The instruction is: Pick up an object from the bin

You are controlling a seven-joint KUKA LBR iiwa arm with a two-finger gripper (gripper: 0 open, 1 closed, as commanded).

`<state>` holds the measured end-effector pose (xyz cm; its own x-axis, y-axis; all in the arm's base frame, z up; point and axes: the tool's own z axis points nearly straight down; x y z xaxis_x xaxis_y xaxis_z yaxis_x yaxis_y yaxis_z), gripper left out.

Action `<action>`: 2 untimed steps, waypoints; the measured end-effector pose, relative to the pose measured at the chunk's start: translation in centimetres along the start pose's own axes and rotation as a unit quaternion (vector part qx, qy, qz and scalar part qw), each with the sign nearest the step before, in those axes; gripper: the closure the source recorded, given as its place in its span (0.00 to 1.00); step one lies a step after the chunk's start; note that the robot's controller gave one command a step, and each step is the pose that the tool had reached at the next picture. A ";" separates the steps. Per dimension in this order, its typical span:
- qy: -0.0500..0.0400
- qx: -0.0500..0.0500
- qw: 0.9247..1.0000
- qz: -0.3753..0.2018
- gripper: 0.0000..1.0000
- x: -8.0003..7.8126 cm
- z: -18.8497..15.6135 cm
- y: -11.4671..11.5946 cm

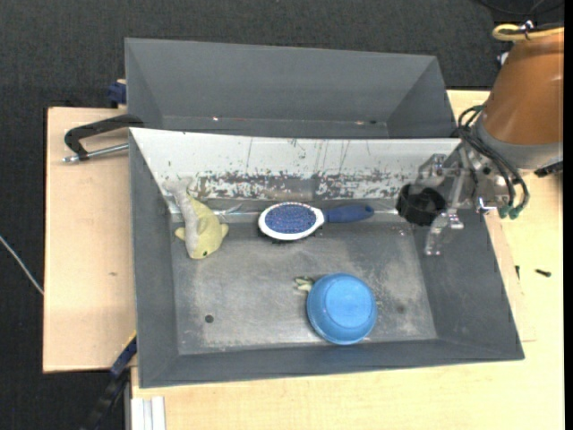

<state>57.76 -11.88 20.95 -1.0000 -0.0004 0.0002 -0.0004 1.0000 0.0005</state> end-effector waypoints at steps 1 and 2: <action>-0.006 0.002 1.000 0.005 0.00 -2.4 12.1 2.8; -0.002 0.003 1.000 0.005 1.00 -2.2 12.4 2.7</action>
Offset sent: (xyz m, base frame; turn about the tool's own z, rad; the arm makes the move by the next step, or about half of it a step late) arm 0.0226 0.0333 -0.1395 0.0072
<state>60.00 -9.17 8.58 -1.0000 0.0087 -0.0029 0.0087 0.9999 -0.0052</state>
